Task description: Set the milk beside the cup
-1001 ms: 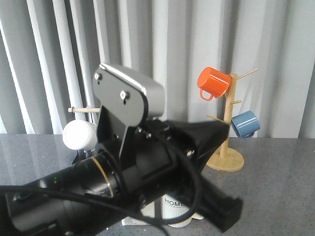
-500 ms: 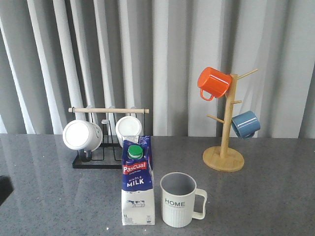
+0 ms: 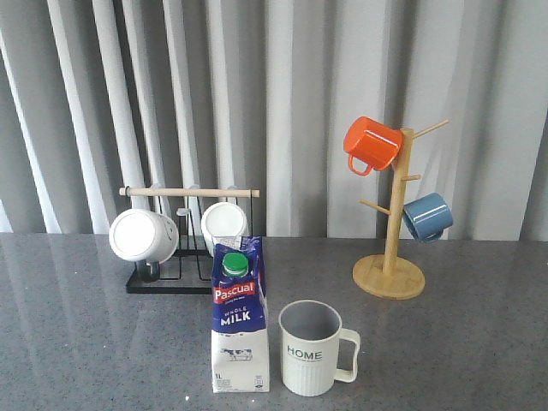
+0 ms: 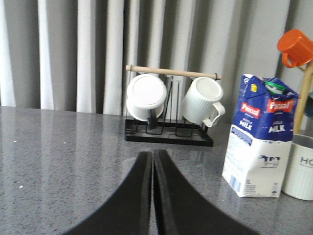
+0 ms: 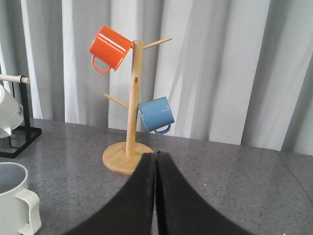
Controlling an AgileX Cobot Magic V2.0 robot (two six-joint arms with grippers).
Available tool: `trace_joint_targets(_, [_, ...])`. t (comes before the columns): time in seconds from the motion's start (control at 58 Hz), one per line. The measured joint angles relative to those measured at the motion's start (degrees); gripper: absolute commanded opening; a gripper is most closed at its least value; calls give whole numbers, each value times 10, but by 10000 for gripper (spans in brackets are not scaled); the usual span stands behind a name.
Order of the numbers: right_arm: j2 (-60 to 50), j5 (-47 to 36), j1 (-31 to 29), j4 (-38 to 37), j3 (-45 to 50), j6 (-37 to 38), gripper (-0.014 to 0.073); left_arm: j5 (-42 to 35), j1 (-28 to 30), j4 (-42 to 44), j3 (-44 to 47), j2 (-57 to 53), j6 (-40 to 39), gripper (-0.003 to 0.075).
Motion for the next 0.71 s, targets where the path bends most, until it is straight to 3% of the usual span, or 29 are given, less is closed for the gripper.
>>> trace_joint_targets(0.138, [0,0,0,0,0,0,-11,1,28,19,23,-10,0,-8])
trace_joint_targets(0.707, [0,0,0,0,0,0,-11,26,30,33,50,-66,36,-8])
